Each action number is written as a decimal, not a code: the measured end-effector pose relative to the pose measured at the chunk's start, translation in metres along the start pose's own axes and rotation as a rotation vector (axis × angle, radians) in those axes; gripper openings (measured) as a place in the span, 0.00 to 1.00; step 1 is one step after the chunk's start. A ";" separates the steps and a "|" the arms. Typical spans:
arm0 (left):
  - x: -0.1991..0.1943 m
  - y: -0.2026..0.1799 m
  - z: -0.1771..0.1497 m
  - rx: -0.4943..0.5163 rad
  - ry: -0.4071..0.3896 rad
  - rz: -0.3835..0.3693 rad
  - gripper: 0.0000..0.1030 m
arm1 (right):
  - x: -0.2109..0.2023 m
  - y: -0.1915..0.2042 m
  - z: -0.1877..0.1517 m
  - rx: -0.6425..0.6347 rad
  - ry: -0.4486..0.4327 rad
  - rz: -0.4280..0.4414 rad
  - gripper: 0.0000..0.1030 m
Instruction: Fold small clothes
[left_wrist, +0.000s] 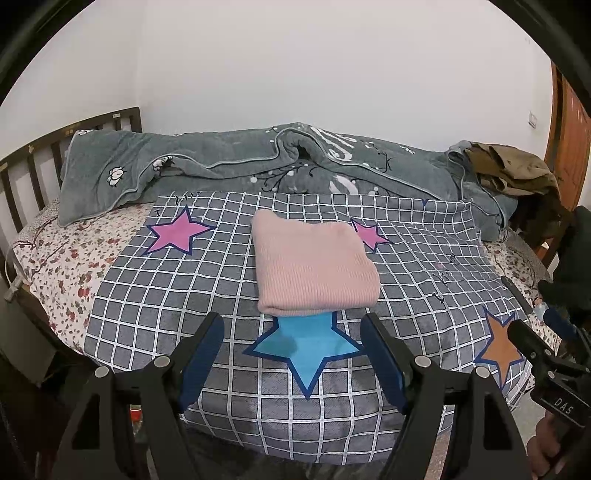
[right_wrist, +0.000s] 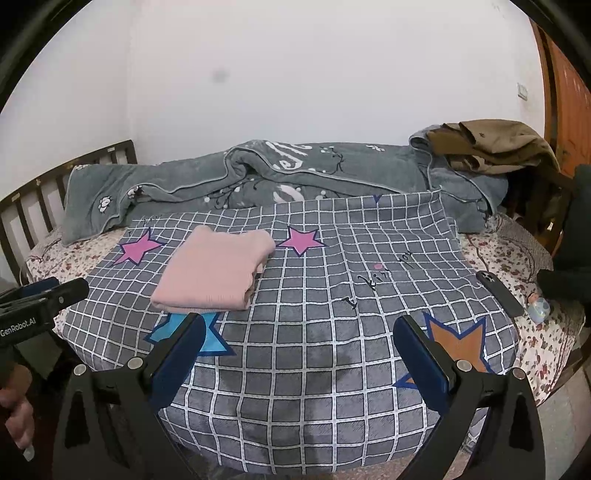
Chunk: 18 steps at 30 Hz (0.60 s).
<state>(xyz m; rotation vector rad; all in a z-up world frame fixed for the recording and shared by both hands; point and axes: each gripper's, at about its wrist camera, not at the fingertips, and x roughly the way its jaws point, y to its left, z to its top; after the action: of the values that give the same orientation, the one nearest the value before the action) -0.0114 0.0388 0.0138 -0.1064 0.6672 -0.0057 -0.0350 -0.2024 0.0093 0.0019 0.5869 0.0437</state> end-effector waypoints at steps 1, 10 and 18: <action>0.000 0.000 0.000 0.000 0.000 0.000 0.73 | 0.000 0.000 0.000 0.001 0.001 0.001 0.97; 0.000 0.001 0.001 0.000 0.001 0.000 0.73 | 0.001 0.001 0.001 0.003 0.000 0.006 0.97; 0.000 0.001 0.000 0.008 -0.006 -0.003 0.73 | 0.000 0.002 0.001 0.009 -0.003 0.010 0.97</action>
<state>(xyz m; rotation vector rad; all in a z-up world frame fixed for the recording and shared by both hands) -0.0117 0.0400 0.0139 -0.0996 0.6610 -0.0112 -0.0346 -0.2005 0.0103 0.0135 0.5843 0.0513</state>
